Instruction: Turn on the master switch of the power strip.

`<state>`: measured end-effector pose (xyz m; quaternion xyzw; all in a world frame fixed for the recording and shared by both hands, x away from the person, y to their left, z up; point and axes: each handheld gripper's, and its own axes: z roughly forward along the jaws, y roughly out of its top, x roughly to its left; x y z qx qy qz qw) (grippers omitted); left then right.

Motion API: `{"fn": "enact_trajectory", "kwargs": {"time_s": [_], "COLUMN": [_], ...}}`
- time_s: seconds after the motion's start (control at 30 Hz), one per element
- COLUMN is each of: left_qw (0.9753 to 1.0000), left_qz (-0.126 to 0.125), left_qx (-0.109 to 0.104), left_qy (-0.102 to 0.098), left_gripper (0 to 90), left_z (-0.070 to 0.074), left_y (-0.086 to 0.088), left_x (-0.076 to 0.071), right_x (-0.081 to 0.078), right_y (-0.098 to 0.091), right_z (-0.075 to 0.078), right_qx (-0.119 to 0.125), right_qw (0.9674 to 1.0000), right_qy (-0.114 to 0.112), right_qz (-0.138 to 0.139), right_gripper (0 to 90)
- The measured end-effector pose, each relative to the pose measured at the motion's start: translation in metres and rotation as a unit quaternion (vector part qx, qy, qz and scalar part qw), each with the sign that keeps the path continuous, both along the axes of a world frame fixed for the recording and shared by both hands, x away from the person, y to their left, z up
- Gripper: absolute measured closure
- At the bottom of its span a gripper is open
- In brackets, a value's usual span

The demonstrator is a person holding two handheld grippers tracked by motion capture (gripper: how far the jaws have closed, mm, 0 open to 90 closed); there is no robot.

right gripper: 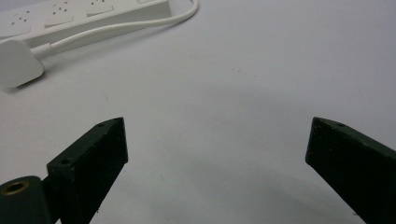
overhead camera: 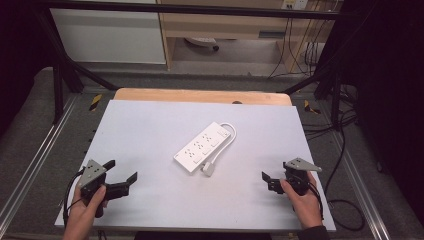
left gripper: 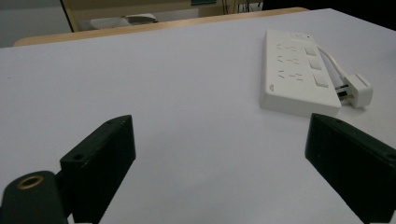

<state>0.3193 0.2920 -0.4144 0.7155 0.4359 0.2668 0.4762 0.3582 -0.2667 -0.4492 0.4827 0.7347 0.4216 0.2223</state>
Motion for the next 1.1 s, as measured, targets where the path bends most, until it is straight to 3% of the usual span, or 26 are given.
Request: {"fn": "enact_trajectory", "kwargs": {"time_s": [0.37,0.43,0.53,0.67,0.8,1.1], "left_qw": [0.9999,0.9999,0.9997,0.9997,0.9998,0.9997], "left_qz": [-0.002,-0.004,-0.009,-0.015,-0.001,-0.003], "left_qx": [0.002,0.003,0.011,0.009,0.004,0.004], "left_qy": [0.012,0.016,0.021,0.016,0.018,0.022], "left_gripper": [8.2,8.2,8.2,7.5,8.2,8.2], "left_z": [-0.004,-0.004,-0.006,-0.005,-0.005,-0.005], "left_y": [-0.004,-0.004,-0.008,-0.009,-0.004,-0.004], "left_x": [0.003,0.004,0.005,0.004,0.003,0.002], "right_x": [0.003,0.003,0.003,0.002,0.005,0.011], "right_y": [0.005,0.008,0.012,0.018,0.023,0.031], "right_z": [0.004,0.009,0.014,0.014,0.016,0.031], "right_qx": [0.018,0.024,0.032,0.023,0.024,0.02], "right_qw": [0.9996,0.999,0.9982,0.9986,0.9987,0.9986], "right_qy": [-0.015,-0.036,-0.048,-0.041,-0.031,-0.036], "right_qz": [0.015,0.013,0.012,0.022,0.031,0.035], "right_gripper": [6.5,6.1,4.3,2.8,3.2,3.9]}}
